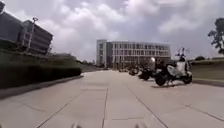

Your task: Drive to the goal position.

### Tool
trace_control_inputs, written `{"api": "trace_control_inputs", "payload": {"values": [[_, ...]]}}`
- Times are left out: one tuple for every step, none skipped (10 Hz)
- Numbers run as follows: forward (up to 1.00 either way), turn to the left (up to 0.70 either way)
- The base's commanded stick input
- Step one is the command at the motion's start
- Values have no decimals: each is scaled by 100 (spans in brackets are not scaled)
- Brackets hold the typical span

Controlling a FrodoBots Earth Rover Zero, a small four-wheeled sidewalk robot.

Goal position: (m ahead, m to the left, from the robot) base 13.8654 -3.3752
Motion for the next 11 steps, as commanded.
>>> {"api": "trace_control_inputs", "payload": {"values": [[70, 0], [70, 0], [70, 0], [70, 0], [70, 0], [70, 0], [70, 0], [70, 0], [70, 0], [70, 0], [70, 0]]}}
